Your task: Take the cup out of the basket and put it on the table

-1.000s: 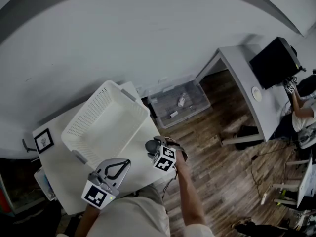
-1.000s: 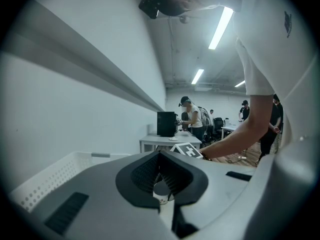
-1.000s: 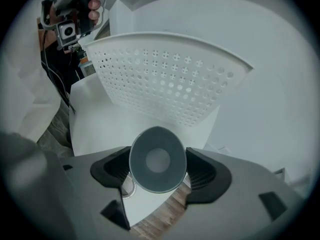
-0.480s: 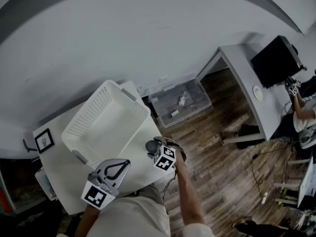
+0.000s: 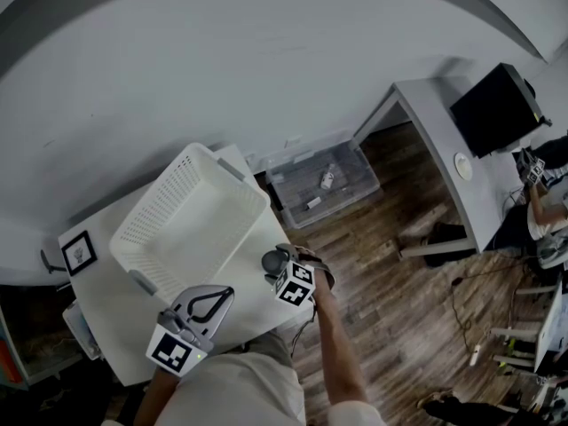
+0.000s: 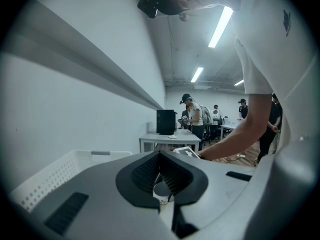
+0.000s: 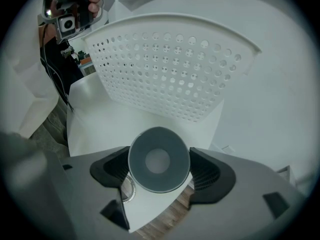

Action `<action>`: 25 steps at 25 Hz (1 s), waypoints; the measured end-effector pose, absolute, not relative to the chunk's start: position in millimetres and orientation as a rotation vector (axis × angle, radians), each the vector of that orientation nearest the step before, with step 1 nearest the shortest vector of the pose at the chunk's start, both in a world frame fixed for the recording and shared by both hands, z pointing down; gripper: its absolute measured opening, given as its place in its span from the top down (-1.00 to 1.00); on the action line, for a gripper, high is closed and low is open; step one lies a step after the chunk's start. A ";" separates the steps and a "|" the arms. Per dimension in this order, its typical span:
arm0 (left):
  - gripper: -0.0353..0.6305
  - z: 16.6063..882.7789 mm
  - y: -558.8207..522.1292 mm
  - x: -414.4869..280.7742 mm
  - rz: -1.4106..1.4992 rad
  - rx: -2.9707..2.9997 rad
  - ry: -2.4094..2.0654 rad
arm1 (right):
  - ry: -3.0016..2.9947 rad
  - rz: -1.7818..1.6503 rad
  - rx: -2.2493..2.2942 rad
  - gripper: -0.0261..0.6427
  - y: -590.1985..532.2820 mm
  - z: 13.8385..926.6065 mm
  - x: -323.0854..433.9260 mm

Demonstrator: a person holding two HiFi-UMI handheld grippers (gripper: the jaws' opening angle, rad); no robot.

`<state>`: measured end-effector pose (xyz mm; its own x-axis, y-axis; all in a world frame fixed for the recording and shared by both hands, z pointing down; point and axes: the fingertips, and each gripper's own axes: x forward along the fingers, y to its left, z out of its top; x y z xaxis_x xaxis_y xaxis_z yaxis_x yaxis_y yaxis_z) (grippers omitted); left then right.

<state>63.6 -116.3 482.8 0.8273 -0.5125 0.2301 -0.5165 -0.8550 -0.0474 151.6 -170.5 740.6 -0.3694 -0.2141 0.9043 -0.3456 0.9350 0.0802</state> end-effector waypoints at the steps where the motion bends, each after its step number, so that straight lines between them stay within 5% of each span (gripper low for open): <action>1: 0.89 483.2 -116.0 63.4 0.369 2.986 -0.841 | -1.959 0.141 0.404 -0.11 -170.5 741.2 152.4; 25: 0.89 479.9 -115.3 62.5 0.361 3.005 -0.837 | -2.068 0.210 0.541 -0.22 -158.8 684.6 157.5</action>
<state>62.5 -115.3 479.9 0.8315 -0.5098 0.2205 -0.5102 -0.8580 -0.0596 157.5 -158.8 684.6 -0.4476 -0.2926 0.8450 -0.4567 0.8872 0.0653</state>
